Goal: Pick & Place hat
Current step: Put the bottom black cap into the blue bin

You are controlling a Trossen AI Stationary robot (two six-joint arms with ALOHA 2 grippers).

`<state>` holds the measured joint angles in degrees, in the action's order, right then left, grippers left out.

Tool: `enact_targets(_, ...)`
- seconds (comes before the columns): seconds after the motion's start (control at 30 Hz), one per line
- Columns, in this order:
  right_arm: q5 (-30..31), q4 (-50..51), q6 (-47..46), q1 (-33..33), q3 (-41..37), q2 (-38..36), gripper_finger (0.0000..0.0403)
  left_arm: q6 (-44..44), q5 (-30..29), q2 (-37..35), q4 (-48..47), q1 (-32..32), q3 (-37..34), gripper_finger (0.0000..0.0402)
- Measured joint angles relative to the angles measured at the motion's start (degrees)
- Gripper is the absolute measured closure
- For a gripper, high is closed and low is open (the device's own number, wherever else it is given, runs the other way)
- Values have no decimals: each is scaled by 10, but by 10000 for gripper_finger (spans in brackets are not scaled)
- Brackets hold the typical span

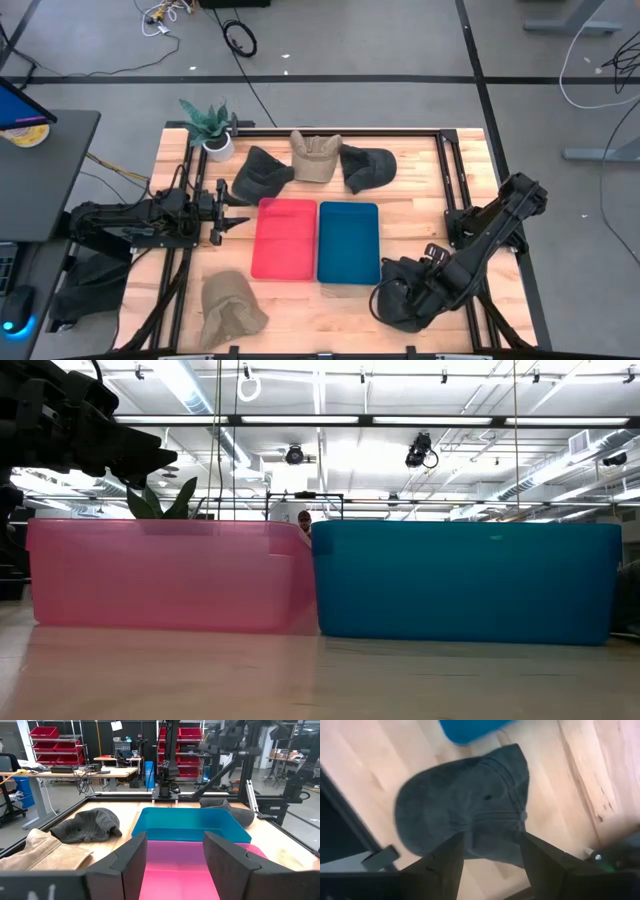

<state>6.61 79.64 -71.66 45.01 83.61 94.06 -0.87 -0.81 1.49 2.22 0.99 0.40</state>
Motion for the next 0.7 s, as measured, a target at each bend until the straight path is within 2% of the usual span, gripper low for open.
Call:
enact_targets(0.13,0,-22,-13,0,-27,0,206,0,0,0,0,0,0,204)
enact_targets(0.7,-36,-229,3,-3,-171,0,206,0,0,0,0,0,0,204)
